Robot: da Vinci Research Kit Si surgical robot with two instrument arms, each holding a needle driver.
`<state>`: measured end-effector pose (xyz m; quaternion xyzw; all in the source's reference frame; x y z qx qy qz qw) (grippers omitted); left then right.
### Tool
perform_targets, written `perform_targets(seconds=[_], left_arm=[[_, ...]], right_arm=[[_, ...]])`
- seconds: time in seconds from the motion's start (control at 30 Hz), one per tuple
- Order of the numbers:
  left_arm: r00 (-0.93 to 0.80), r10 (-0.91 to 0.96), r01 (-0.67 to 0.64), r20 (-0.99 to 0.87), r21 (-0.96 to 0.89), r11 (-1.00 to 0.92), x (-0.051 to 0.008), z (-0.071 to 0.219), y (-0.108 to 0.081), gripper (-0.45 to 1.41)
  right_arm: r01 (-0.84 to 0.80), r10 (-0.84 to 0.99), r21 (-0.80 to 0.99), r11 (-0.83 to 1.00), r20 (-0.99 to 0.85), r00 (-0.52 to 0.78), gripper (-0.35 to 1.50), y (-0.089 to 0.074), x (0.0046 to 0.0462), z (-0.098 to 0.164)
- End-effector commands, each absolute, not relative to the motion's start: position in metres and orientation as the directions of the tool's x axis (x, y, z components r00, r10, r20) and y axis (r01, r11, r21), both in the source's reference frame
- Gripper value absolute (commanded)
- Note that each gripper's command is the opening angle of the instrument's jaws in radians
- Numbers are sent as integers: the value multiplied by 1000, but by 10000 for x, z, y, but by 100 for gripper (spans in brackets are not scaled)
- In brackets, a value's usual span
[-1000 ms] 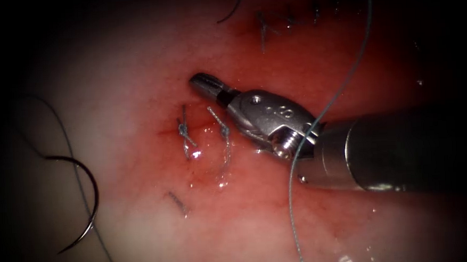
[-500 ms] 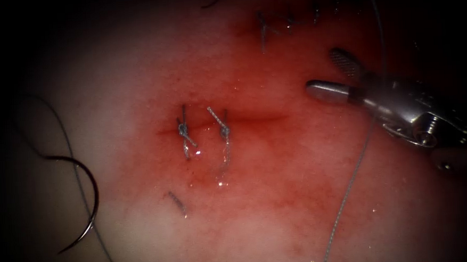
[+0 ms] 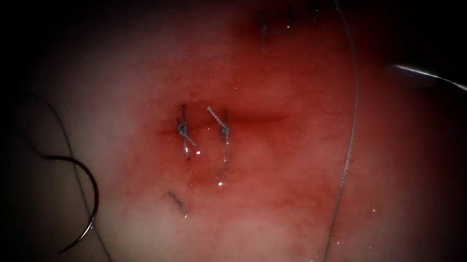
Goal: Wound Closure
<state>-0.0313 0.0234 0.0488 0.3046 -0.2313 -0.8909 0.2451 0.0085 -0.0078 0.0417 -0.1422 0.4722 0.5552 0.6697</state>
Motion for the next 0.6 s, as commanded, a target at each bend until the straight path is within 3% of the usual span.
perform_targets(seconds=[0.03, 0.23, 0.4, 0.43, 0.47, 0.5, 0.53, 0.57, 0.6], left_arm=[[-697, -586, 311, -412, 563, -766, -323, 496, 237, -45], [-711, -629, 403, -315, 550, -731, -351, 540, 198, -45], [-724, -603, 408, -336, 497, -766, -365, 579, 168, -45], [-726, -584, 392, -362, 480, -785, -367, 587, 163, -45], [-736, -537, 359, -413, 435, -826, -368, 602, 156, 29], [-737, -493, 322, -463, 401, -858, -367, 610, 153, 41], [-737, -493, 322, -463, 401, -858, -367, 610, 153, 41], [-724, -470, 303, -505, 380, -874, -366, 615, 151, 54], [-685, -426, 258, -591, 349, -901, -362, 622, 152, 78]], right_arm=[[-869, 611, 342, 358, -789, -59, 128, -85, 97, 413], [-849, 594, 337, 408, -804, -33, 123, -97, 120, 393], [-843, 608, 327, 428, -794, 1, 118, -105, 136, 390], [-833, 625, 333, 441, -780, 19, 105, -107, 139, 390], [-809, 619, 296, 507, -778, 104, 21, -115, 147, 390], [-792, 593, 268, 549, -793, 142, -30, -118, 149, 390], [-792, 593, 268, 549, -793, 142, -30, -118, 149, 390], [-778, 567, 242, 581, -805, 174, -35, -120, 152, 391], [-721, 436, 108, 685, -853, 287, -25, -123, 157, 393]])
